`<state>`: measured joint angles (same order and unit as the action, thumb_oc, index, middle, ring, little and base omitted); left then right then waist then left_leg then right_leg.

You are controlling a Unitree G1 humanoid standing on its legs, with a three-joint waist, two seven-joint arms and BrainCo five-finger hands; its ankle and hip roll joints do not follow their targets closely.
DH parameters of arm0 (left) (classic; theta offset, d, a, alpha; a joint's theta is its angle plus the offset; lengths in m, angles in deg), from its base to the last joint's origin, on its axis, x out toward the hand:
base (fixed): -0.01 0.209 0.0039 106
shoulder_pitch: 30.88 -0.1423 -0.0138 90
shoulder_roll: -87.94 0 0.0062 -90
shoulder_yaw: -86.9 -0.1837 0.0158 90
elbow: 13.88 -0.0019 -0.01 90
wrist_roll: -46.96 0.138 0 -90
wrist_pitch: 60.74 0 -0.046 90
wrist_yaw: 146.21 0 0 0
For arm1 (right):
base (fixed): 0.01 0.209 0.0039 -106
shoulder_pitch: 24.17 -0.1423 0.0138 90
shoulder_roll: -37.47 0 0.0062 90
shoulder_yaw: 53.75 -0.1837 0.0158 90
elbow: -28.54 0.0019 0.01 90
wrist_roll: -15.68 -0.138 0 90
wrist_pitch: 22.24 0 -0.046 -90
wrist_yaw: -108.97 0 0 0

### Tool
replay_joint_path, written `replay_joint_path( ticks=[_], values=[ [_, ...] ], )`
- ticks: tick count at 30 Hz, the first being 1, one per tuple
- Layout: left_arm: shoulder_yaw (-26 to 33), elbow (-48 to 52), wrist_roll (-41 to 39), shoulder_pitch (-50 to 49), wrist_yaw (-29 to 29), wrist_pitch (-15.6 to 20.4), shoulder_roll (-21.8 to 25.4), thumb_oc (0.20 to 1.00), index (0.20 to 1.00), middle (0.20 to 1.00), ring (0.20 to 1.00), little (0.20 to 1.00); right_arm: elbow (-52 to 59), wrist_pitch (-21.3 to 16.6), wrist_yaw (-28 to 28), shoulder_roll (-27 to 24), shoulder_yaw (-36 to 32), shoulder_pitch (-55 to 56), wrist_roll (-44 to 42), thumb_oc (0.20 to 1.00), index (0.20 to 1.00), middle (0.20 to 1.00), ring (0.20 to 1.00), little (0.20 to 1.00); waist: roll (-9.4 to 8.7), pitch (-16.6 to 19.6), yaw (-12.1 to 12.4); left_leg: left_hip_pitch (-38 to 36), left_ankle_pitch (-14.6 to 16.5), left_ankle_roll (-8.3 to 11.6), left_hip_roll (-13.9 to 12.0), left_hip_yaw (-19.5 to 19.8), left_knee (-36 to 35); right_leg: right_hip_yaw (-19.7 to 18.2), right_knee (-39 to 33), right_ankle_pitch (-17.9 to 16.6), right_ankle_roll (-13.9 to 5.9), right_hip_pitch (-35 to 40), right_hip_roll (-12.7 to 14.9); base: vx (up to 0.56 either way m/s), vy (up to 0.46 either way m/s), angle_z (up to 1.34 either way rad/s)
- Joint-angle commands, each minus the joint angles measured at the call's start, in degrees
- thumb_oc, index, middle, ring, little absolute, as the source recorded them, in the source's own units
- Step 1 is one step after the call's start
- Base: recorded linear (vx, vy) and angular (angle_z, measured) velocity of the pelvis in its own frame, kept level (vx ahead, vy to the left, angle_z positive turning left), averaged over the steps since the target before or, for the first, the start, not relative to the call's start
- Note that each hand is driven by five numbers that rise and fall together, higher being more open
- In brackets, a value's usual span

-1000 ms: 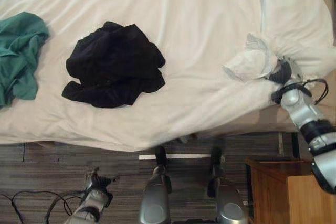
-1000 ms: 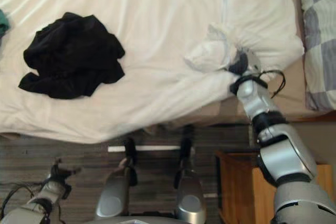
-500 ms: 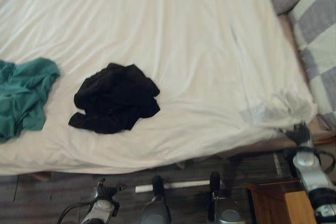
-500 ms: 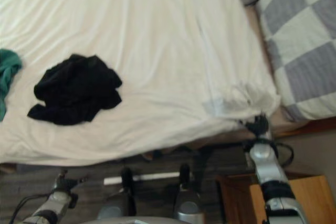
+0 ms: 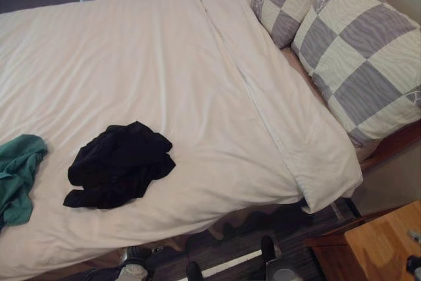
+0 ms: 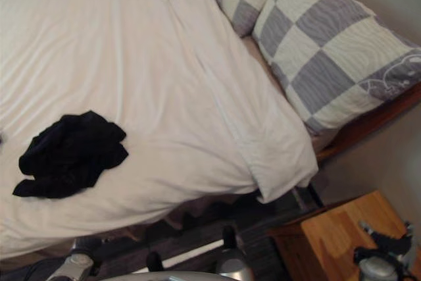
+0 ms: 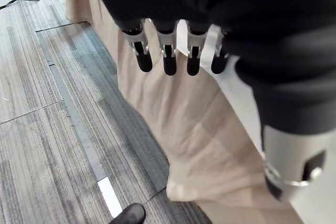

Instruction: Tidy up the quilt and then pick up the clothes from the bed and put them into the laundry hamper.

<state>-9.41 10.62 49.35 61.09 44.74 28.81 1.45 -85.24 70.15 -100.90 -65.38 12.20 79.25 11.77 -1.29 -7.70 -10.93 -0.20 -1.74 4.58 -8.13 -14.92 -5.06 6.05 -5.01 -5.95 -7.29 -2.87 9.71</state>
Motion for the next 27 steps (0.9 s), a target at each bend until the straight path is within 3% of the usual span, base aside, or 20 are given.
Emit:
replay_joint_path(
  ticks=[1,2,5,7,12,17,19,21,23,24,27],
  values=[
    [2.05,-4.14,0.39,2.30,0.29,0.34,1.21,1.000,1.000,1.000,1.000,1.000,8.28,-5.19,-0.02,-4.00,1.96,-9.35,6.51,0.200,0.200,0.200,0.200,0.200,-1.12,-1.21,2.90,-2.35,1.41,2.89,-4.11,2.19,0.62,1.71,3.62,5.09,-5.38,1.26,4.24,0.03,-0.013,0.06],
    [1.09,-4.79,1.04,2.07,0.35,0.39,0.89,1.000,1.000,1.000,1.000,1.000,10.75,-6.86,1.30,-4.06,6.72,-13.70,7.29,0.200,0.200,0.200,0.200,0.200,-1.29,-1.60,4.07,-2.15,1.39,2.92,-4.13,2.41,0.83,1.72,3.88,5.58,-5.22,1.30,4.18,0.03,-0.014,0.04],
    [0.68,-5.08,1.17,2.45,0.70,0.23,0.88,1.000,1.000,1.000,1.000,1.000,9.64,-7.06,1.94,-4.16,11.90,-18.60,7.56,0.200,0.200,0.200,0.200,0.200,-1.52,-3.06,5.04,-1.19,1.49,2.93,-4.12,3.06,2.04,1.51,5.03,6.27,-4.90,0.68,4.22,-0.08,-0.024,0.08],
    [-1.85,-4.57,-1.50,5.36,2.67,0.87,0.06,1.000,1.000,1.000,1.000,1.000,1.12,-6.24,-1.43,-2.58,18.99,-28.76,7.96,0.200,0.200,0.200,0.200,0.200,-1.67,-9.64,7.86,8.10,3.06,2.97,-4.08,6.72,12.36,1.28,10.51,7.43,-3.80,-4.34,5.25,-0.33,-0.071,0.37],
    [-1.79,-3.70,-6.17,7.68,5.27,1.79,0.07,1.000,1.000,1.000,1.000,1.000,-13.54,-5.97,-4.81,0.94,19.29,-32.36,0.97,0.200,0.200,0.200,0.200,0.200,-0.31,-12.82,9.05,15.45,4.86,3.24,-3.57,9.25,19.12,1.74,18.13,9.25,-3.35,-11.02,6.29,-0.14,0.014,0.45],
    [-0.32,-4.84,-7.21,6.96,6.05,1.49,0.53,1.000,1.000,1.000,1.000,1.000,-23.69,-3.83,-1.96,2.80,21.30,-26.08,1.89,0.200,0.200,0.200,0.200,0.200,-1.20,-13.92,8.91,16.77,6.61,2.87,-3.64,9.73,22.11,2.07,19.53,9.82,-3.34,-11.63,6.87,-0.04,0.020,0.04],
    [-0.32,-4.83,-7.22,6.89,6.05,1.49,0.57,1.000,1.000,1.000,1.000,1.000,-23.79,-3.92,-1.95,2.83,21.34,-26.09,1.86,0.200,0.200,0.200,0.200,0.200,-1.23,-13.93,8.90,16.72,6.66,2.87,-3.64,9.75,22.15,2.10,19.48,9.82,-3.35,-11.53,6.87,-0.02,0.022,0.07],
    [-1.62,-4.77,-5.83,7.14,5.79,1.03,1.34,1.000,1.000,1.000,1.000,1.000,-33.59,-2.56,2.57,6.89,25.12,-19.90,2.80,0.200,0.200,0.200,0.200,0.200,-2.61,-13.96,8.07,14.35,7.73,2.15,-3.26,8.92,20.95,2.13,16.98,8.62,-3.70,-8.91,6.83,-0.04,0.072,0.03],
    [-2.35,-4.77,-5.00,7.53,5.53,0.91,1.62,1.000,1.000,1.000,1.000,1.000,-35.88,-2.09,3.84,7.60,26.40,-18.85,3.58,0.200,0.200,0.200,0.200,0.200,-3.04,-13.76,7.84,13.40,7.48,1.90,-2.77,8.59,19.96,2.18,15.55,7.76,-3.79,-7.93,6.91,-0.01,0.064,0.05],
    [-4.07,-4.33,-2.23,6.99,4.59,0.93,1.47,1.000,1.000,1.000,1.000,1.000,-39.54,-1.40,7.53,9.51,30.31,-14.89,7.22,0.200,0.200,0.200,0.200,0.200,-3.66,-12.86,7.45,10.66,7.18,1.38,-1.87,7.97,17.13,2.30,12.96,6.26,-4.20,-5.63,6.89,0.00,0.066,-0.01],
    [-6.26,-3.48,2.43,4.73,4.08,1.19,0.39,1.000,1.000,1.000,1.000,1.000,-43.15,-0.89,10.67,13.87,34.31,-9.57,12.22,0.200,0.200,0.200,0.200,0.200,-3.96,-10.44,7.01,7.66,4.66,0.74,-0.77,7.68,10.61,3.08,9.69,3.12,-5.31,-4.01,7.45,0.04,0.076,0.01]
  ],
)
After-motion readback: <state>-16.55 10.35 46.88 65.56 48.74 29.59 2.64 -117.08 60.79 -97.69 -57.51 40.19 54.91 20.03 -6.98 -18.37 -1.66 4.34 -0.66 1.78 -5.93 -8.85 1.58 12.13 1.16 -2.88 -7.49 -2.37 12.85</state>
